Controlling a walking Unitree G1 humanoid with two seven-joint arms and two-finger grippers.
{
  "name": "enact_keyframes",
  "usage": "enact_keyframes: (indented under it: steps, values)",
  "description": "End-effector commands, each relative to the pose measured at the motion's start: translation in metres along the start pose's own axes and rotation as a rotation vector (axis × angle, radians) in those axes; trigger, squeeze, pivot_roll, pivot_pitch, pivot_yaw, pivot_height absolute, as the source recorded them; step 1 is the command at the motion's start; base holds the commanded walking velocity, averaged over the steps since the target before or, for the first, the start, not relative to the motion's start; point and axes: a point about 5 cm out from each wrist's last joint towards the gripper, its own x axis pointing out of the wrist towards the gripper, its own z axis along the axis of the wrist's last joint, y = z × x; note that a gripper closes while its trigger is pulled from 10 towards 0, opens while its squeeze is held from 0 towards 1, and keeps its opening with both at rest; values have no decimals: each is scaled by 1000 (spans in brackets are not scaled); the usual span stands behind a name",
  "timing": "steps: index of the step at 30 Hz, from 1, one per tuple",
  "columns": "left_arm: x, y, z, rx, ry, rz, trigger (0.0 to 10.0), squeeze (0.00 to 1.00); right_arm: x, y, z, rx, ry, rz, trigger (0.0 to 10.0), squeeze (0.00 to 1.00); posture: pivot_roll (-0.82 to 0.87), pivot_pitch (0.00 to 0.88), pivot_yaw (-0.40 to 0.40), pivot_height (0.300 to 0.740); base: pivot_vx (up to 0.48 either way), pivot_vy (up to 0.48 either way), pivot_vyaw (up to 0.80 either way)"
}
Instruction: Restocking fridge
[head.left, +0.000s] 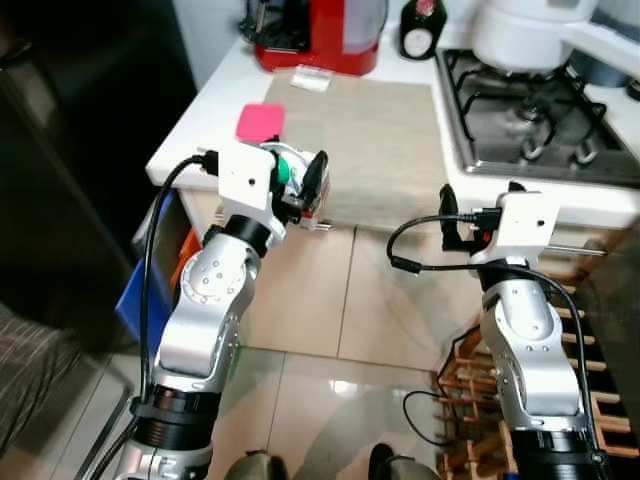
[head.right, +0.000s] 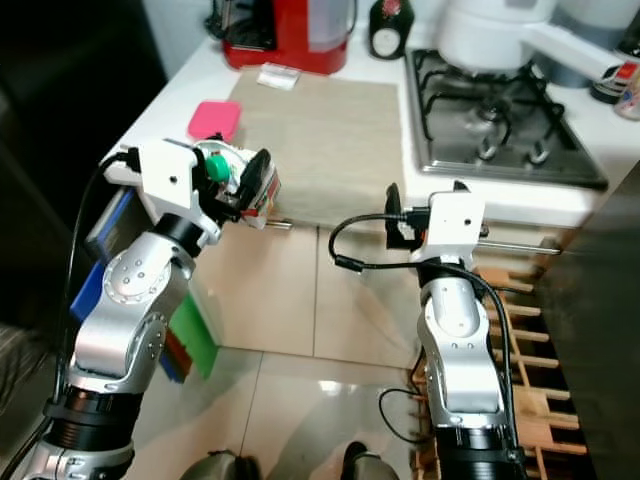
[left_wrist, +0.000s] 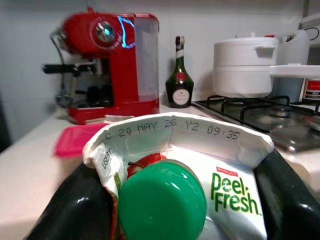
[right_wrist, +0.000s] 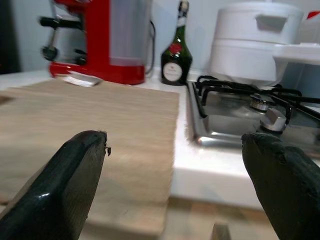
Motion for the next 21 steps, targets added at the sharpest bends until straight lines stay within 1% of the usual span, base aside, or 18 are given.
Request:
enact_keyframes:
  steps: [1,18,21]
  values:
    - [2,-1,1,-10,-2,-8,10000,0,1,-2,1,1,-8,-8,10000,0,-51,0,28,740,-345,0,0]
    - [3,-1,-1,-10,3,-12,10000,0,1,-2,0,-1,-6,-6,10000,0,-53,0,26,740,-331,0,0]
    - [3,-1,-1,-11,3,-11,10000,0,1,-3,-1,-2,-4,-8,10000,0,-53,0,27,740,-195,0,0]
